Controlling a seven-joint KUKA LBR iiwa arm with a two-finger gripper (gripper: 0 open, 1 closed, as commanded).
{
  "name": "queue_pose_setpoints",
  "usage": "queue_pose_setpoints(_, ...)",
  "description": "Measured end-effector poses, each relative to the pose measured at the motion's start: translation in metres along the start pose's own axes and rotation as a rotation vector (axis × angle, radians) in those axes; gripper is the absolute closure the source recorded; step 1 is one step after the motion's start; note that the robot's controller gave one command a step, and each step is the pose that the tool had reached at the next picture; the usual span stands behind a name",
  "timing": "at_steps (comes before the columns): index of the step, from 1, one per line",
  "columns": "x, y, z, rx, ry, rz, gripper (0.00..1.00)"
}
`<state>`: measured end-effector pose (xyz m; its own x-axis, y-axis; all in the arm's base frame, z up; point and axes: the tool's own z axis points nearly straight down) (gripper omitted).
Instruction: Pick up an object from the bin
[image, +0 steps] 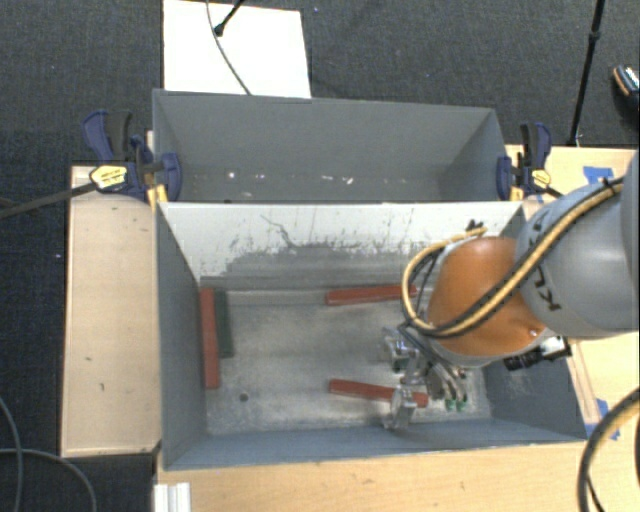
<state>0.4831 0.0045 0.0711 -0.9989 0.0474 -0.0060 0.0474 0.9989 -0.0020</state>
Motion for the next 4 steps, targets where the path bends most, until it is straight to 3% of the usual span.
queue_pose_setpoints(1,-0.034,0.001,-0.134,-0.002,-0.006,-0.106,0.0)
queue_pose_setpoints(2,0.002,-0.009,-0.013,-0.002,0.012,0.1,0.0)
queue_pose_setpoints(3,0.0,-0.009,-0.016,-0.003,0.005,0.104,1.0)
queue_pose_setpoints(4,0.0,-0.009,-0.016,-0.003,0.005,0.108,0.0)
